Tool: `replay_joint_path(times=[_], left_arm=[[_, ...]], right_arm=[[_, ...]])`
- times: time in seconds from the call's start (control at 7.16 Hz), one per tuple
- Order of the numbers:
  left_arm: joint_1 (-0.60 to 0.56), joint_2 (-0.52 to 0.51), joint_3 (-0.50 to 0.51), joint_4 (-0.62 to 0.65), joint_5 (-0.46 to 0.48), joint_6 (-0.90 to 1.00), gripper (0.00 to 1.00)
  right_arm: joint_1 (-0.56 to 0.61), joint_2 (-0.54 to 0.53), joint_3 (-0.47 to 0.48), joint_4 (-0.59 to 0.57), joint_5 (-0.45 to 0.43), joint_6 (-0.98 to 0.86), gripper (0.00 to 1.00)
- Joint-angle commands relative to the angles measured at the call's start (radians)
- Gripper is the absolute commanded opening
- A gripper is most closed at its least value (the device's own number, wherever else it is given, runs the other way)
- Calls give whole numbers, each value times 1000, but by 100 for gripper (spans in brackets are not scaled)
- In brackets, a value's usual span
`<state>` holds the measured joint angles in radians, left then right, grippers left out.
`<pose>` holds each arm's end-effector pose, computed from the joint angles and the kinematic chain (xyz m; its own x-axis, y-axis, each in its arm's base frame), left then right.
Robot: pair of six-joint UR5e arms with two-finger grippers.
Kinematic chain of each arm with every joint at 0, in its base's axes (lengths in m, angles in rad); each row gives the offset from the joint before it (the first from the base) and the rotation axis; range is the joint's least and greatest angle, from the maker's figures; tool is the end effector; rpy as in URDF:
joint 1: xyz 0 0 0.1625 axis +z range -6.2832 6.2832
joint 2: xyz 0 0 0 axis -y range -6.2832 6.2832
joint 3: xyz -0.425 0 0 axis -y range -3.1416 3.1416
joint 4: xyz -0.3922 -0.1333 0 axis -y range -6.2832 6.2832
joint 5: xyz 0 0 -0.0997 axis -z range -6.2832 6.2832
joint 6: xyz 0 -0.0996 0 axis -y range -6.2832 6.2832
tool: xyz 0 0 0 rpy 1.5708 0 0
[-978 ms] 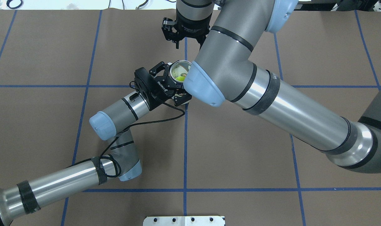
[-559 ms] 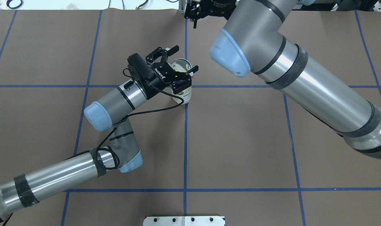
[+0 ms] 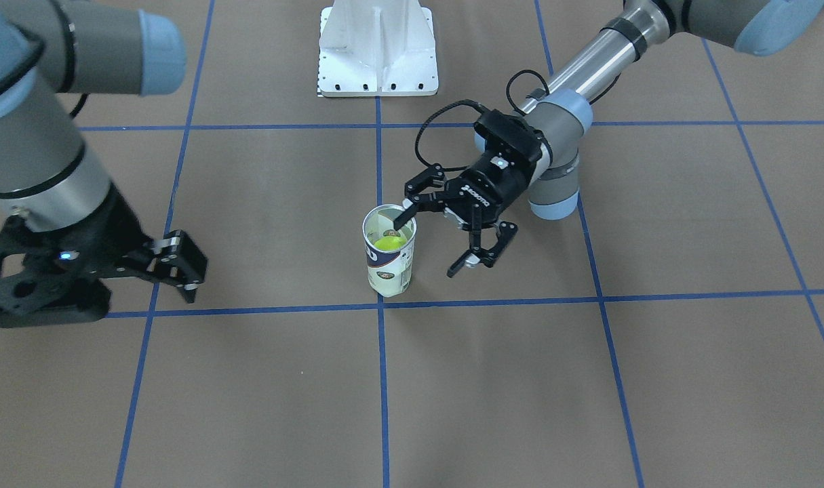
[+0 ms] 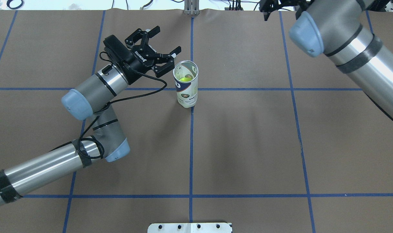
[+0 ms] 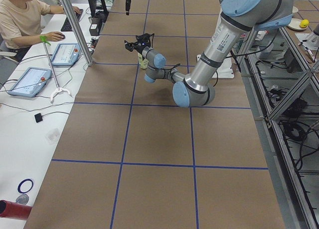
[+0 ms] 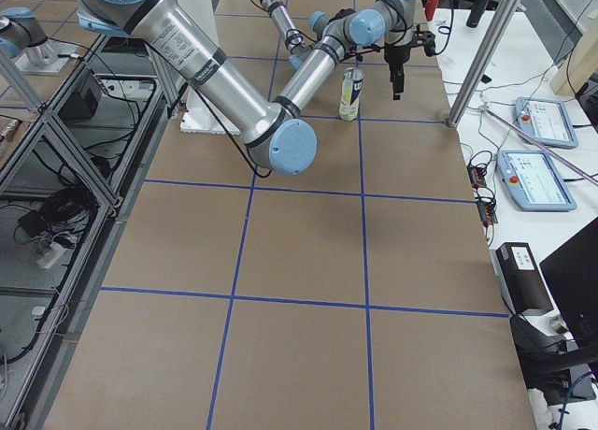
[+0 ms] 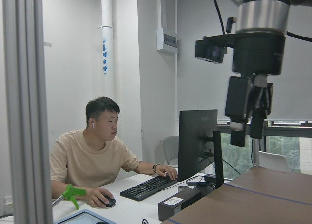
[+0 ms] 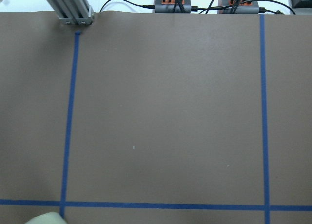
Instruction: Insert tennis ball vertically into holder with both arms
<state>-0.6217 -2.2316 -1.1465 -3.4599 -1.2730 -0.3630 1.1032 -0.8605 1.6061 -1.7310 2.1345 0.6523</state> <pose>0.4504 -0.5226 0.2712 0.5580 0.6996 -0.4463 0.6700 -0.0625 0.7397 -0.2417 -0.6564 0.2337 0.7219 -0.0606 0.6893 -0.0787 0.9825 0.1688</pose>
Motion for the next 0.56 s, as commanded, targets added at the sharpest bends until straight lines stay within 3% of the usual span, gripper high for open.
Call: replay_joint_path(times=[0.0,0.28,0.42], left_arm=[[-90,148,-44,31,-67,4,99],[-154,312,-157,109,-167,6,99],[-226,354,-176,169,-269,6,99]], right_arm=[[139,-226,15,99,76,-237,100],[257,-380,28,103,91,-470,100],[291,-449,28,108,82,-573,100]])
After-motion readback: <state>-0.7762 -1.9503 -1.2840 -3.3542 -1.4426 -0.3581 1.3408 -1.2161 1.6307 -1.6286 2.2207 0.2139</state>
